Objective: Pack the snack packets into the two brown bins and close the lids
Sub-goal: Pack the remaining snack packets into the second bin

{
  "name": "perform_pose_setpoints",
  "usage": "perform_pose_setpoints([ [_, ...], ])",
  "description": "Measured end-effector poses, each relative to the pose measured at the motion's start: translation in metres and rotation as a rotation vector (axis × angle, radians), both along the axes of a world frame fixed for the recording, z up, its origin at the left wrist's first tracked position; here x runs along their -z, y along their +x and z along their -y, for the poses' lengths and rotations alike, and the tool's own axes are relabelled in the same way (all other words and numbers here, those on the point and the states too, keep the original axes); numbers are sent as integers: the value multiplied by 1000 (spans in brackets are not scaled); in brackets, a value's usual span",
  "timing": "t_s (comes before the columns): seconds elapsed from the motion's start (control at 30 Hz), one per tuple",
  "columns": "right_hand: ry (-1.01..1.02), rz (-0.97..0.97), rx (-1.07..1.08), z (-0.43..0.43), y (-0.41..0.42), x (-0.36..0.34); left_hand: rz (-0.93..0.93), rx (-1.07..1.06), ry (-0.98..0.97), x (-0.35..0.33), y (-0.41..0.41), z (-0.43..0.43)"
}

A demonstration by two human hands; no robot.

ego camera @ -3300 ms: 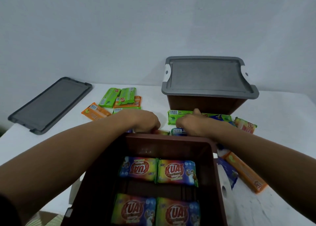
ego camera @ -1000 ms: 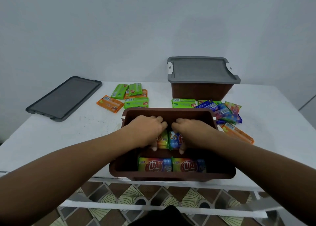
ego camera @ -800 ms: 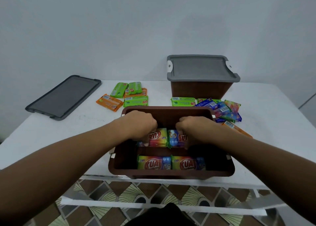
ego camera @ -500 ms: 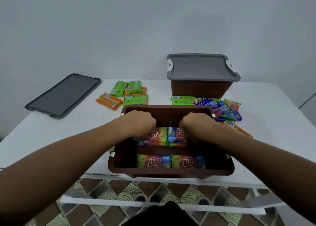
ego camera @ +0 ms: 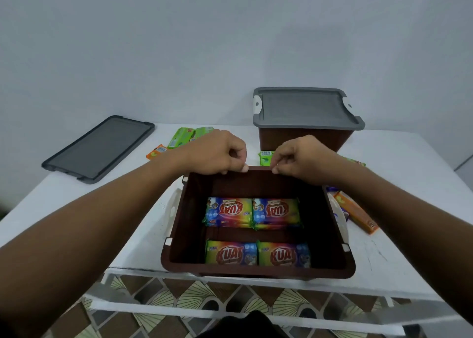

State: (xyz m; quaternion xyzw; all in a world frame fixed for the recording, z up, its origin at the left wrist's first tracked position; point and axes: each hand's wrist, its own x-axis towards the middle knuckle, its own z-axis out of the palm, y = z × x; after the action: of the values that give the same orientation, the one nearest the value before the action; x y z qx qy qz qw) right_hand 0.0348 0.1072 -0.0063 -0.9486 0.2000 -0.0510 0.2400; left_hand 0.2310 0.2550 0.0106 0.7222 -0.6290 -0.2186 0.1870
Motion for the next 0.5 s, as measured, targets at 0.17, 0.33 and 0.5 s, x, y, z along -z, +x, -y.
perform_pose_setpoints([
  [0.17, 66, 79, 105, 33, 0, -1, -120, -104, -35, 0, 9, 17],
  [0.33, 156, 88, 153, 60, -1, 16, -215, -83, 238, 17, 33, 40],
  [0.5, 175, -111, 68, 84, 12, 41, -88, 19, 588, 42, 57, 56],
])
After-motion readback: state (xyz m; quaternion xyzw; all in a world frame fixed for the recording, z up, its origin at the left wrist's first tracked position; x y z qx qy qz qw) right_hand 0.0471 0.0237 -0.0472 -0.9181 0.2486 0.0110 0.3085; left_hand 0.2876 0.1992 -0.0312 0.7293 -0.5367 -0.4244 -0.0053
